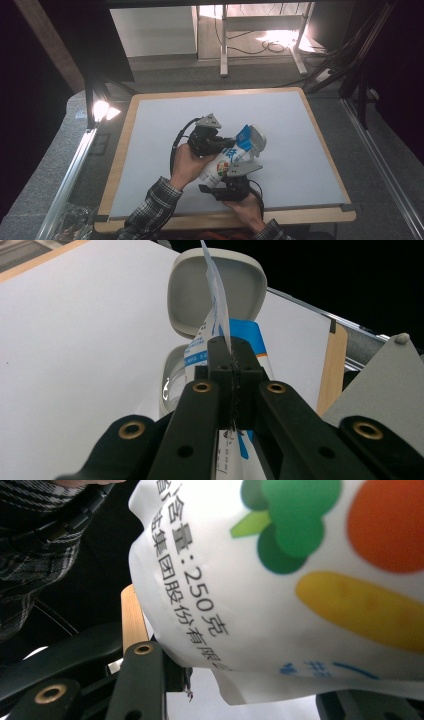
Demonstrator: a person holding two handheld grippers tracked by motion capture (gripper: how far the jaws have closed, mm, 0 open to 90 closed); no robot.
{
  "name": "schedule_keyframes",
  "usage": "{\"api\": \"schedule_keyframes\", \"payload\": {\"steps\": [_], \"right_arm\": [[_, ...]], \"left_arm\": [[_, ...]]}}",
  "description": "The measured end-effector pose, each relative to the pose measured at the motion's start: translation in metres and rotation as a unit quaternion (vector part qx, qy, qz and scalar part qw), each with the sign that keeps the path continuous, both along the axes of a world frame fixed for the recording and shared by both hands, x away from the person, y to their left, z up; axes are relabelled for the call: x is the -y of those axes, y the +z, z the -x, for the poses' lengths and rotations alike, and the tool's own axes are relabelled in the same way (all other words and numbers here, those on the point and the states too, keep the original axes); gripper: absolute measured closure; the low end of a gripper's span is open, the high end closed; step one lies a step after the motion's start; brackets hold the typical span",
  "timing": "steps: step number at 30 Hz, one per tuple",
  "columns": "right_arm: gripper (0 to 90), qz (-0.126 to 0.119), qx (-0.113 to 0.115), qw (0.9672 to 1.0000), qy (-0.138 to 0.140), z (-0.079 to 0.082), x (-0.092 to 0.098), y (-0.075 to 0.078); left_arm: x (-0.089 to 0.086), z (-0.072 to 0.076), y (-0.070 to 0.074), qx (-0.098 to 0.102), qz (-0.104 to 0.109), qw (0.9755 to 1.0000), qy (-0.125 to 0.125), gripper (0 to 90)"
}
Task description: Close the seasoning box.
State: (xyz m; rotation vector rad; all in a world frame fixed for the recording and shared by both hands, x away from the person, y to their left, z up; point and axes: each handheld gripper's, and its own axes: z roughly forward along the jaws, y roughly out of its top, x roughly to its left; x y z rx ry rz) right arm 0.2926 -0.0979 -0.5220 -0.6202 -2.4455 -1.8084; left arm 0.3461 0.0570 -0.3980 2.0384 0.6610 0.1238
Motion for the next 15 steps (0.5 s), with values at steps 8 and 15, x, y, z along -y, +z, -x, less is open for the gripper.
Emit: {"api": "schedule_keyframes", "payload": {"steps": [8,15], "right_arm": [[55.0,-0.008,-0.004,0.9999,0.008,0.0007,-0.0006,0.0023],[54.9,-0.008,0.003,0.9999,0.012,0.0002,-0.0008,0.0033]], "left_arm": [[0.0015,-0.0034,-0.0003,-0.003,-0.004,1.0,0.005,89.7],[0.0029,-0.0061,-0.0014,-0.006,-0.006,0.9999,0.006,89.7]]}}
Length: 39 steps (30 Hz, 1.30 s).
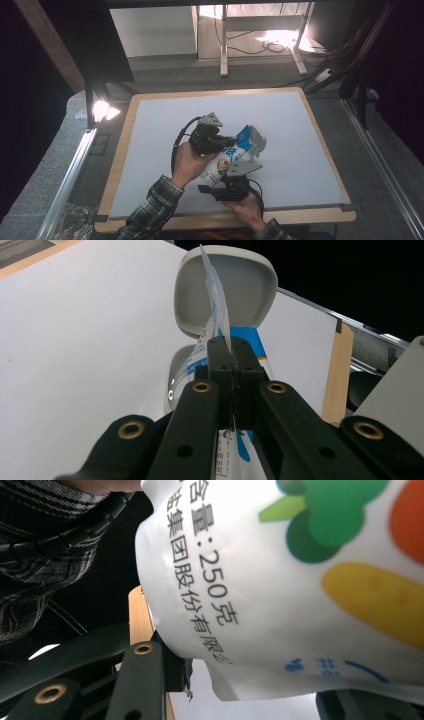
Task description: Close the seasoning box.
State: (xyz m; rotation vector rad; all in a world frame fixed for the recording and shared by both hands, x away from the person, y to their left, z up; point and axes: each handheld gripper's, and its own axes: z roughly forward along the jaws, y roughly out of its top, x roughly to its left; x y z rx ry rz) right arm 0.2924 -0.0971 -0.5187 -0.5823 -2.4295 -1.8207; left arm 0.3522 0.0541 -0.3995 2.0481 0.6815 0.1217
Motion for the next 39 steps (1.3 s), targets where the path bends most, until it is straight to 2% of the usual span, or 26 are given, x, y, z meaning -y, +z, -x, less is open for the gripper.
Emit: {"api": "schedule_keyframes", "payload": {"steps": [9,26,39], "right_arm": [[55.0,-0.005,-0.003,1.0,0.003,-0.001,0.001,0.001],[55.0,-0.008,-0.001,0.9999,0.01,0.0,0.0,0.004],[55.0,-0.01,-0.002,0.9999,0.013,-0.001,0.0,0.005]], "left_arm": [[0.001,-0.002,0.0,-0.006,0.003,1.0,0.003,89.5],[0.004,-0.006,0.001,-0.023,-0.004,0.9997,0.0,89.1],[0.007,-0.011,0.001,-0.046,-0.008,0.9989,0.0,88.2]]}}
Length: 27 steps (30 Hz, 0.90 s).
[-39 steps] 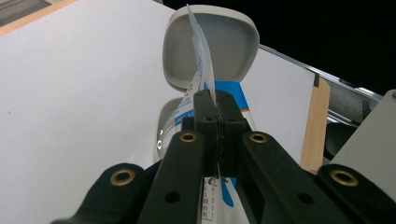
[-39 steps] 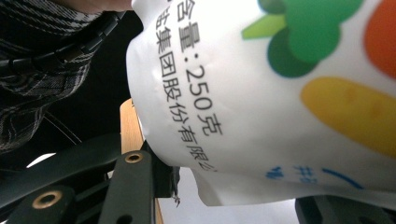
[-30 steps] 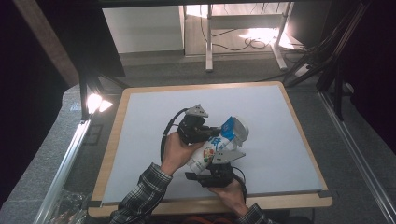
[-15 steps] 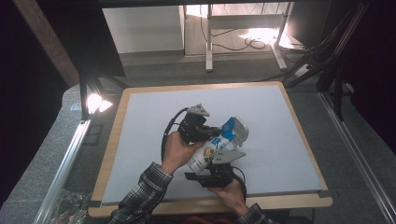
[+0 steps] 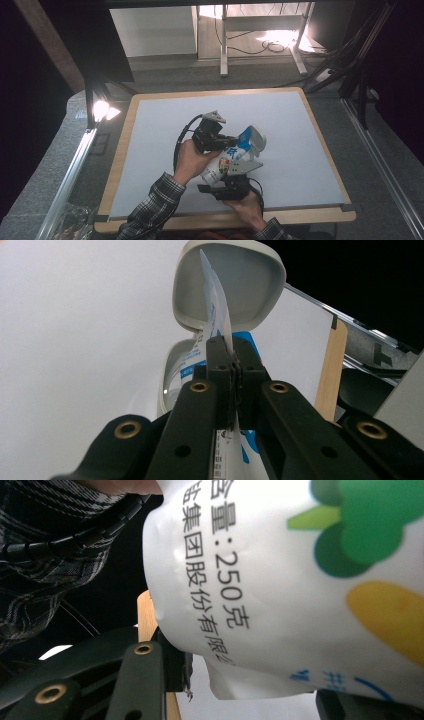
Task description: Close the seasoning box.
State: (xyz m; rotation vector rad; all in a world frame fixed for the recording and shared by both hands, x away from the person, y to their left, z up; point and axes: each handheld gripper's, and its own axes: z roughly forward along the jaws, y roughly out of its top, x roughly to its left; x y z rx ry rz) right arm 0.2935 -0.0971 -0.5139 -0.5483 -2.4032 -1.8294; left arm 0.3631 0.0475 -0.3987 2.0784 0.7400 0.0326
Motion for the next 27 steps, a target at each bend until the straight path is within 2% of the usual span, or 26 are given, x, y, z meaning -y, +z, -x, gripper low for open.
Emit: {"api": "schedule_keyframes", "payload": {"steps": [22,27], "right_arm": [[55.0,-0.013,-0.014,0.9998,0.005,-0.0004,-0.0004,0.0025],[55.0,-0.012,-0.011,0.9999,0.005,-0.0005,-0.0006,0.0029]], "left_arm": [[0.0029,-0.005,0.0026,-0.019,-0.008,0.9998,0.0,86.4],[0.0032,-0.0063,0.0028,-0.022,-0.01,0.9997,-0.001,85.7]]}}
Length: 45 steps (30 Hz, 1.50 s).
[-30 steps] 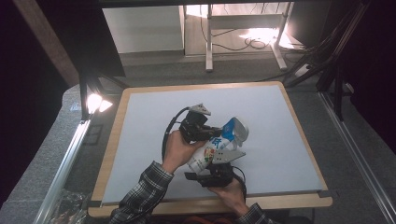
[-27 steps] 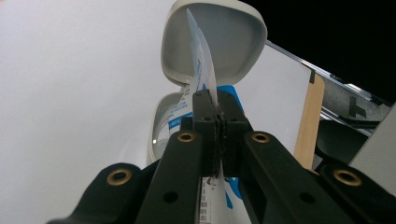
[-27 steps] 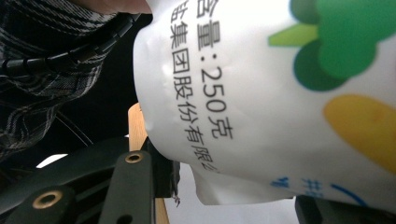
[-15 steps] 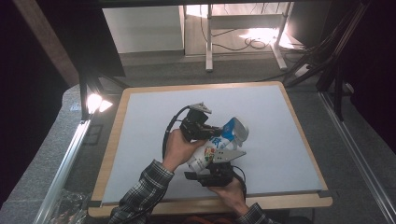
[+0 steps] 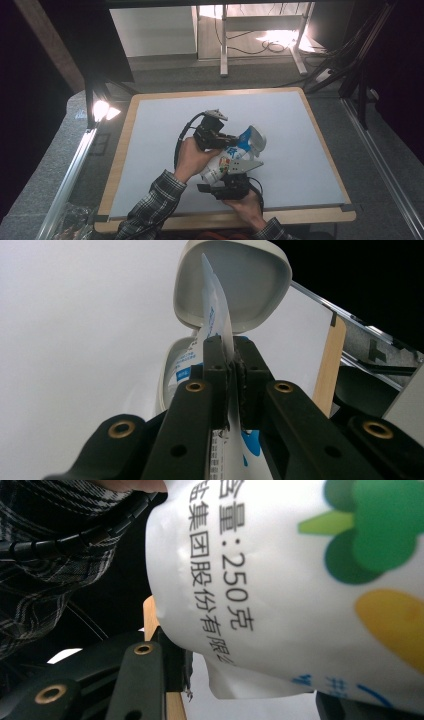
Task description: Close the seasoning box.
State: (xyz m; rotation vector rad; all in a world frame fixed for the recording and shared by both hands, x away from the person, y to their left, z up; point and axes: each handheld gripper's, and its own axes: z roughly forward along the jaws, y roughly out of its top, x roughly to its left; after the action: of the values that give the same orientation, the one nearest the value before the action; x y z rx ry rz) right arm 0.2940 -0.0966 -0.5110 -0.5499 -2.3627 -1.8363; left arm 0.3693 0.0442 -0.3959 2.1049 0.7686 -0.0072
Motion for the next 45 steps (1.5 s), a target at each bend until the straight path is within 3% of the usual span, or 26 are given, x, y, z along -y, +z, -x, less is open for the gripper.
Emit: {"api": "schedule_keyframes", "payload": {"steps": [45], "right_arm": [[54.9,-0.009,0.002,1.0,0.002,0.0013,0.0005,0.006]], "left_arm": [[0.0029,-0.0079,0.0058,-0.016,-0.006,0.9999,0.003,86.6]]}}
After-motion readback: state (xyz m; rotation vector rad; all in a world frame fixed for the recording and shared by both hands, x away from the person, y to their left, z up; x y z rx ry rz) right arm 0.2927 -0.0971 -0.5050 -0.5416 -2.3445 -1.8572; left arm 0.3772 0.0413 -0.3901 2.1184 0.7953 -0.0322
